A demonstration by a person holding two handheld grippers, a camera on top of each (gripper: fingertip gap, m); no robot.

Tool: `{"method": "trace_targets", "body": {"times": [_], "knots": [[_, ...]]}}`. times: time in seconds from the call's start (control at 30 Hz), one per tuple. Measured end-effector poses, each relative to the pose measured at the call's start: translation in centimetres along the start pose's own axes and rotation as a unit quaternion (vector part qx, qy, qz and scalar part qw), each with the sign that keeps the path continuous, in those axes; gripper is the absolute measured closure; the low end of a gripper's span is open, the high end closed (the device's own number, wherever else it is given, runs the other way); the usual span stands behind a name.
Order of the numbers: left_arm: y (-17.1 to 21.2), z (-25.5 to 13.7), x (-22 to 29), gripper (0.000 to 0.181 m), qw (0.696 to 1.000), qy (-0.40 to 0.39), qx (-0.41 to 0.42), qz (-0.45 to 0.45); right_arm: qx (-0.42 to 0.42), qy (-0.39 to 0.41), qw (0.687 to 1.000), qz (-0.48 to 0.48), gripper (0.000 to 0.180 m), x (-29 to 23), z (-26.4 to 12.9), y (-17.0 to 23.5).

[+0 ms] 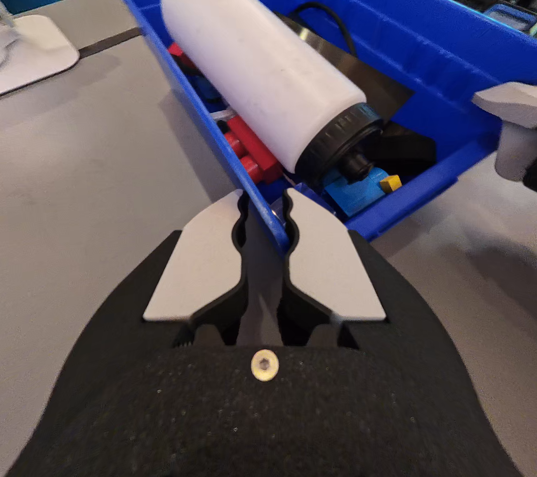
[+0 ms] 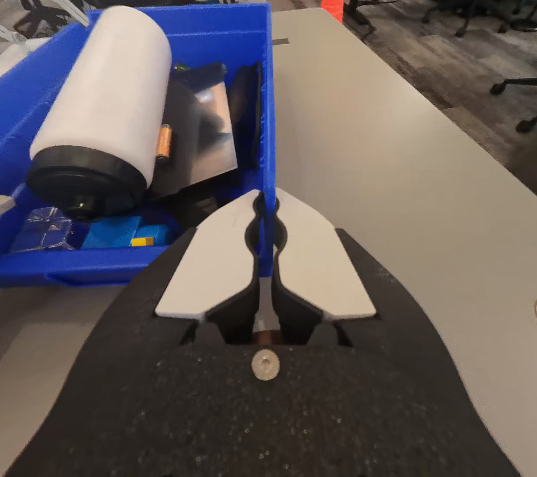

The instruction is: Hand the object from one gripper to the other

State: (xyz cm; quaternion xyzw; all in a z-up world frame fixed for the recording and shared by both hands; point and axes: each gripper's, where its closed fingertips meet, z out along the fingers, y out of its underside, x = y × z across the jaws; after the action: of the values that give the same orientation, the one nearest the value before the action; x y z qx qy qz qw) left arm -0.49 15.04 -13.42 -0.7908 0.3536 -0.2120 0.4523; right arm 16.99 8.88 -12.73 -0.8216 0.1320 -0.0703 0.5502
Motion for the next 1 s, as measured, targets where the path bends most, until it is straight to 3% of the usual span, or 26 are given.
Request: {"method": "trace_targets", "body": {"times": [0.13, 0.5, 0.7, 0.87, 0.9, 1.0], "knots": [[-0.2, -1.5, -3.0, 0.167, 0.999, -0.035, 0.003, -0.021, 0.020, 0.028, 0.999, -0.021, 0.178, -3.2, -1.0, -1.4], [0.1, -10.8, -15.4, 0.175, 0.980, -0.183, 0.050, -0.056, 0.093, -0.068, 0.992, -0.042, 0.178, -17.8, -0.1, -6.3], [5.2, -15.3, -21.7, 0.176, 0.964, -0.249, 0.016, -0.094, 0.065, -0.142, 0.985, -0.079, 0.177, -26.8, 1.2, -4.0], [7.9, -16.2, -23.8, 0.176, 0.958, -0.275, -0.007, -0.086, 0.022, -0.172, 0.980, -0.098, 0.176, -29.4, 2.0, -0.8], [8.0, -16.1, -23.7, 0.174, 0.958, -0.274, -0.007, -0.086, 0.011, -0.177, 0.980, -0.087, 0.176, -29.4, 2.2, -0.3], [6.9, -16.2, -21.7, 0.135, 0.970, -0.202, 0.023, -0.132, -0.012, -0.205, 0.974, -0.091, 0.170, -29.5, 2.5, 0.3]]}}
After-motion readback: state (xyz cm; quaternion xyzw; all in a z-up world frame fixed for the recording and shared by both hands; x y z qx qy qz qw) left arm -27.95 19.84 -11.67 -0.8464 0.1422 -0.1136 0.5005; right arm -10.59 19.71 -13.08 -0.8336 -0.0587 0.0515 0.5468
